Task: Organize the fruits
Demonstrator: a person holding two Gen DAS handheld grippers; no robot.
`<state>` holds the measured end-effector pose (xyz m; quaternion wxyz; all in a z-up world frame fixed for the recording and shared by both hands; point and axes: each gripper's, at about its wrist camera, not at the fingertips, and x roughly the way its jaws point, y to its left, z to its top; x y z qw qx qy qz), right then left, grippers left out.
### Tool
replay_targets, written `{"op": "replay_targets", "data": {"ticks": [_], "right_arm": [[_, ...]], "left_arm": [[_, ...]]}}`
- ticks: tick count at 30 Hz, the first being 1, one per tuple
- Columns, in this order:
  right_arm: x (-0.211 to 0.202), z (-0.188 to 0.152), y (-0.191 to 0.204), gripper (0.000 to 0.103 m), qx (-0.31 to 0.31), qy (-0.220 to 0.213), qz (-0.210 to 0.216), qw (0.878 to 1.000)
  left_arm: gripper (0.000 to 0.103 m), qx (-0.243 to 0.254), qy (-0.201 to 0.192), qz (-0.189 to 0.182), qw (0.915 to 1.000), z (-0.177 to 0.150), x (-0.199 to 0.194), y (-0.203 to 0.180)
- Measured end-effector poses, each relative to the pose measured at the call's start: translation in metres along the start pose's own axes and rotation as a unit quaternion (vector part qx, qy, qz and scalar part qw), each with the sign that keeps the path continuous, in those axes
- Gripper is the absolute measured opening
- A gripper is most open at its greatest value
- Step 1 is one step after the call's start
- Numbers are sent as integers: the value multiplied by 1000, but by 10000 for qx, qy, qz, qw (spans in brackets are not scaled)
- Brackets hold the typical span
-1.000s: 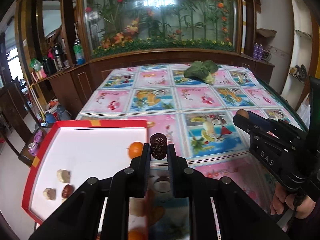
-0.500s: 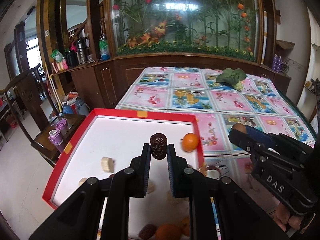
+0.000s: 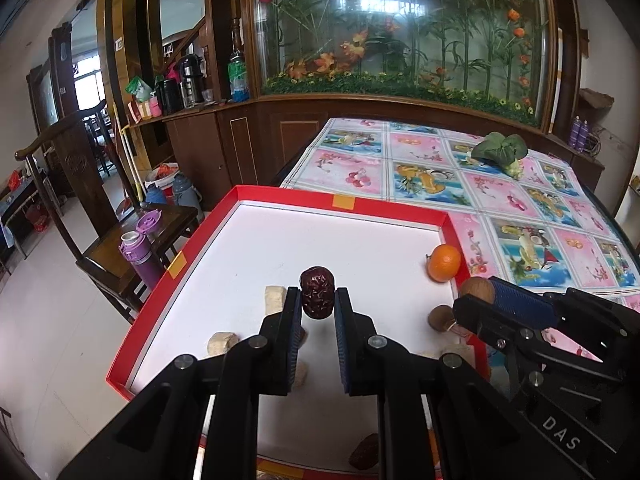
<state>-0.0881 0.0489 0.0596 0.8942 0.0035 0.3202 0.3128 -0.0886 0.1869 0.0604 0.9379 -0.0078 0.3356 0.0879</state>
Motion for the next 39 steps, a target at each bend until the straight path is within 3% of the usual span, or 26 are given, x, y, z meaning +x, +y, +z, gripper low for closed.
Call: {"op": "replay_targets", "data": {"ticks": [14, 30, 33, 37, 39], "right_arm": [[22, -9, 16, 29, -48, 393, 257, 9989], [40, -19, 13, 30, -41, 782, 240, 9966], [39, -18, 13, 32, -35, 784, 246, 9966], [34, -18, 13, 41, -48, 657, 226, 9976], [29, -15, 8, 43, 10, 519, 264, 9983]], "left_arm": [[15, -36, 208, 139, 9997, -5, 19, 5], [17, 5, 475, 351, 9983, -14, 34, 6], [25, 9, 506, 372, 9980, -14, 34, 5], [49, -89, 445, 473, 9979, -13, 29, 8], [52, -90, 353, 526, 9980, -11, 24, 8]]}}
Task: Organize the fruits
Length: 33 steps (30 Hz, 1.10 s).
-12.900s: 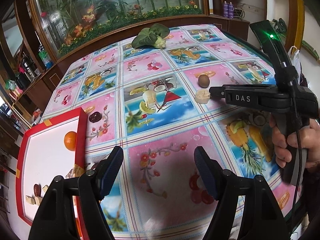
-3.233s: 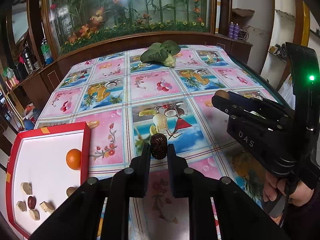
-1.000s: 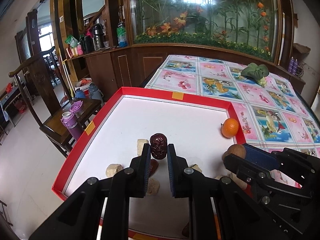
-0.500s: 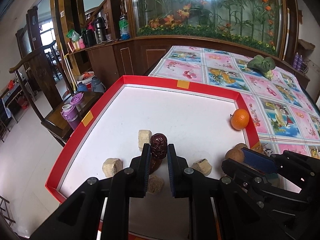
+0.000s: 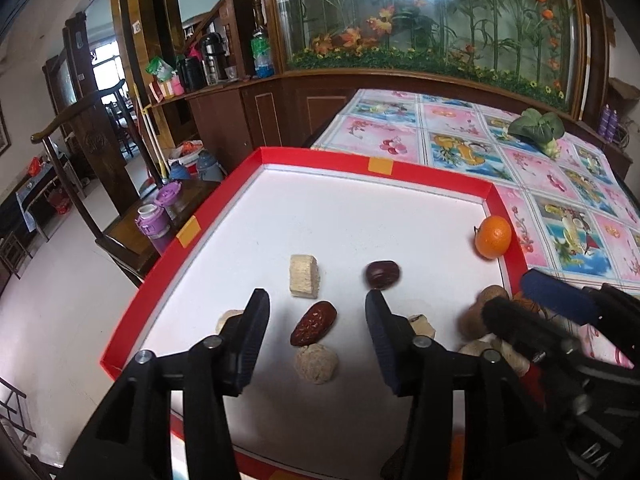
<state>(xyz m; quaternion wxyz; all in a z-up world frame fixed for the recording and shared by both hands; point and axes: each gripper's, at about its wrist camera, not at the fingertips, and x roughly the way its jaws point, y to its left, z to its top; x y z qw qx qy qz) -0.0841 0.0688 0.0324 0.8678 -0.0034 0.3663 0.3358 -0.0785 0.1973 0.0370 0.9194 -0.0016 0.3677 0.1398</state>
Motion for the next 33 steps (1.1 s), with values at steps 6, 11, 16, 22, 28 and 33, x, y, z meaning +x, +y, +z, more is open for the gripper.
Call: {"op": "replay_targets", "data": {"ticks": [6, 11, 16, 22, 28, 33], "right_arm": [[-26, 6, -17, 50, 275, -605, -2, 9978], [-43, 6, -35, 57, 491, -875, -114, 9949], [-65, 2, -49, 60, 563, -1092, -290, 9920], [-104, -3, -58, 76, 489, -1455, -489, 9869], [-137, -4, -57, 95, 453, -1694, -630, 9825], [-151, -4, -53, 99, 442, -1772, -675, 9809]], "left_arm": [[76, -93, -376, 141, 9991, 8, -24, -2], [84, -134, -740, 263, 9968, 14, -48, -6], [90, -319, -804, 394, 9955, 18, -67, -12], [103, -117, -1491, 645, 9866, 16, -99, -29], [103, -77, -1441, 418, 9886, 18, -112, -41], [103, -77, -1202, 232, 9924, 20, -114, -45]]}}
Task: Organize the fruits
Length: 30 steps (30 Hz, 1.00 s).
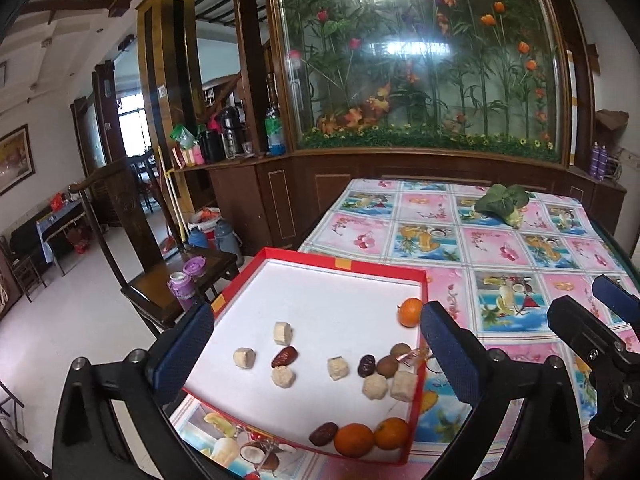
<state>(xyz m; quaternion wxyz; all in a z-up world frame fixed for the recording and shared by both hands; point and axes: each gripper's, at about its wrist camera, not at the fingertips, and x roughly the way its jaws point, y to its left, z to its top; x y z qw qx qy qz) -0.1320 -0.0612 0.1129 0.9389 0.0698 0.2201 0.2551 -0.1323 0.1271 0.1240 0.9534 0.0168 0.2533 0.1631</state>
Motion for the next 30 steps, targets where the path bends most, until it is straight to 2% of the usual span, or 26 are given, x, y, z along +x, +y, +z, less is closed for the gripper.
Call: {"op": "replay_targets", "data": {"ticks": [4, 11, 30], "right_arm": [[-5, 3, 0, 100, 61, -47, -45, 10000], [-9, 2, 5, 103, -70, -55, -69, 9999], [9, -9, 17, 103, -168, 240, -116, 9995]], "left_arm": [[103, -88, 293, -155, 9994, -1, 1, 1], [103, -89, 301, 3, 9995, -3, 1, 4], [103, -289, 492, 59, 9984, -9, 13, 30]]}}
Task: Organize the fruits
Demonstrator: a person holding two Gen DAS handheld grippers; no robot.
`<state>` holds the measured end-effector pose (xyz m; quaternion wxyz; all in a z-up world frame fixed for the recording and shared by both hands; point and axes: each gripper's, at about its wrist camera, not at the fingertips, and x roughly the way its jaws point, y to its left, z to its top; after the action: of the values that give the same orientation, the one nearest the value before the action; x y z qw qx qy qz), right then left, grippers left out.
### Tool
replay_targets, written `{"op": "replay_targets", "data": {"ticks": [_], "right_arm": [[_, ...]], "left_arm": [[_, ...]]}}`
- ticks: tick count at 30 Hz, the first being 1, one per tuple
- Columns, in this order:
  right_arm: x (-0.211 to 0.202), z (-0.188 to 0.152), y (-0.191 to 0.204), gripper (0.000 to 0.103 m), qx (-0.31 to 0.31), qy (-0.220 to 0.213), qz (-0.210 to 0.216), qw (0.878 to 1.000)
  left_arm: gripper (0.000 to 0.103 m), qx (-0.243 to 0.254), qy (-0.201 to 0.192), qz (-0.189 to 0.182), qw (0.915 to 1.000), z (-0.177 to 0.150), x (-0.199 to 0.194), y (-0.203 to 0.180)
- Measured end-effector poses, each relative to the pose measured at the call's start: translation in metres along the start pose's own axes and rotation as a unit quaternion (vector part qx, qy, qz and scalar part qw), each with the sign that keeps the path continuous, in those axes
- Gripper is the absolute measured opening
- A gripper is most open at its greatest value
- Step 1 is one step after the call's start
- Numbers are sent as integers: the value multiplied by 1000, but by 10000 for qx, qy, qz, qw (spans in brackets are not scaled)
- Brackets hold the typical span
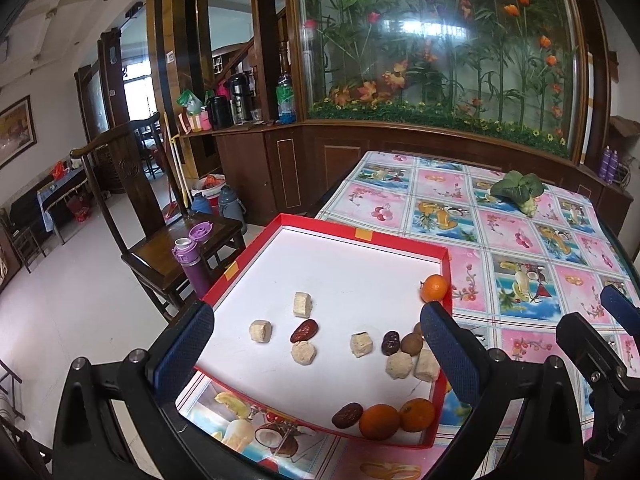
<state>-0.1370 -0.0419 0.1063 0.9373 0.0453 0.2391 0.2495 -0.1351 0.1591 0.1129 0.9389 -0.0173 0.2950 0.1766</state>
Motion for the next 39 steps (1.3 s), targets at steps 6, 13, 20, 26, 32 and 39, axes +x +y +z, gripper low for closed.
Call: {"op": "replay_targets", "data": {"ticks": [6, 13, 20, 26, 32, 39], "right_arm": [[-4, 0, 14, 103, -213, -91, 13, 9997], [-2, -1, 25, 103, -344, -61, 62, 9994], [-4, 0, 34, 103, -403, -71, 81, 9991], [-5, 1, 41, 103, -410, -90, 93, 9991], [-7, 3, 51, 103, -502, -121, 146, 9986], [-7, 4, 60, 103, -604, -132, 171, 9979]], "left_arm": [[103, -156, 51, 89, 9998, -1, 2, 11], [103, -208, 38, 120, 9997, -4, 0, 18], [103, -316, 29, 141, 9994, -4, -2, 27], [103, -404, -24, 212, 9990, -5, -7, 36], [103, -480, -39, 269, 9985, -6, -9, 45], [103, -547, -65, 290, 9981, -7, -12, 53]]}}
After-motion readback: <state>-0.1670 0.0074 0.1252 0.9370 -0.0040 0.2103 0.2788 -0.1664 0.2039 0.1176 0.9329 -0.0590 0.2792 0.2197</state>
